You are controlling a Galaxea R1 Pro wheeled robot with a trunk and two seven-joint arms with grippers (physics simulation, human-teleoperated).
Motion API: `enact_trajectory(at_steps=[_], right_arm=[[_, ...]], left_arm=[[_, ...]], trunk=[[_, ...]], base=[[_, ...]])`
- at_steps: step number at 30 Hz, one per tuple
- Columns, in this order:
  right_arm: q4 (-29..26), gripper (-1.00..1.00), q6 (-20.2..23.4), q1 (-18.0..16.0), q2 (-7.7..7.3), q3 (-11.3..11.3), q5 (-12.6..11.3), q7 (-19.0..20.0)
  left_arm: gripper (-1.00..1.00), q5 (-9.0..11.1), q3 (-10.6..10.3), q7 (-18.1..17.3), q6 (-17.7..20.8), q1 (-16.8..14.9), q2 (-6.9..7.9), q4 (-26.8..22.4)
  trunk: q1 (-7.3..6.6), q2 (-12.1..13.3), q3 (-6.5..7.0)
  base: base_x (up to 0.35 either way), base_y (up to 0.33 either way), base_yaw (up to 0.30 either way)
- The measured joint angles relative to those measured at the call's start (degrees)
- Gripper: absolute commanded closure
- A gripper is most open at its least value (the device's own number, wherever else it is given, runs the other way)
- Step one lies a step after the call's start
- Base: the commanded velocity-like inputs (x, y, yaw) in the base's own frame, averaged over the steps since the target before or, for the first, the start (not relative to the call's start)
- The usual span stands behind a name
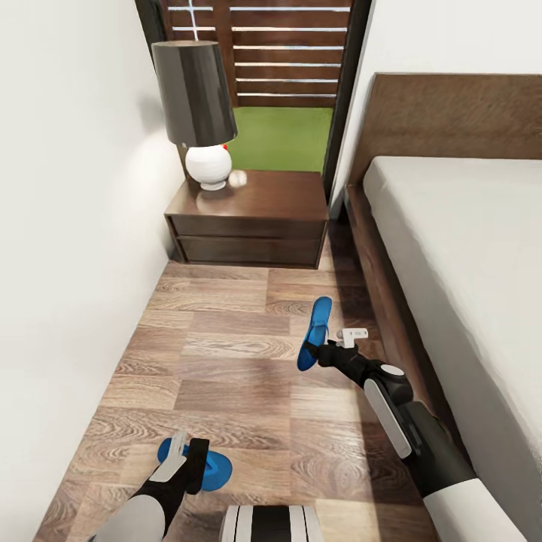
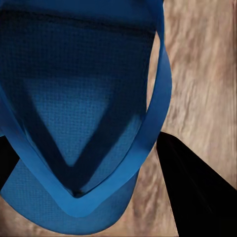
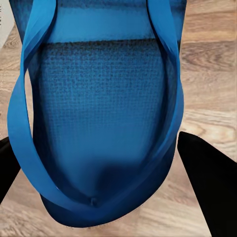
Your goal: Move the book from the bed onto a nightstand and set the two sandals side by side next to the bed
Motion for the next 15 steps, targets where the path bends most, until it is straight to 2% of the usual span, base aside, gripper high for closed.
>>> enact_trajectory(at_steps=[6, 15], right_arm=[[0.0, 1.00, 0.0, 0.0, 0.00, 0.0, 0.1, 0.0], [0.1, 1.00, 0.3, 0.0, -0.18, 0.1, 0.1, 0.0]], left_arm=[[1.00, 0.0, 0.0, 0.0, 0.0, 0.0, 0.00, 0.0], [1.00, 0.3, -0.1, -0.3, -0.2, 0.0, 0.00, -0.2]], trunk=[[-0.15, 0.1, 1.33], [-0.15, 0.1, 1.34]], base=[[0.000, 0.000, 0.000], [0.000, 0.000, 0.000]])
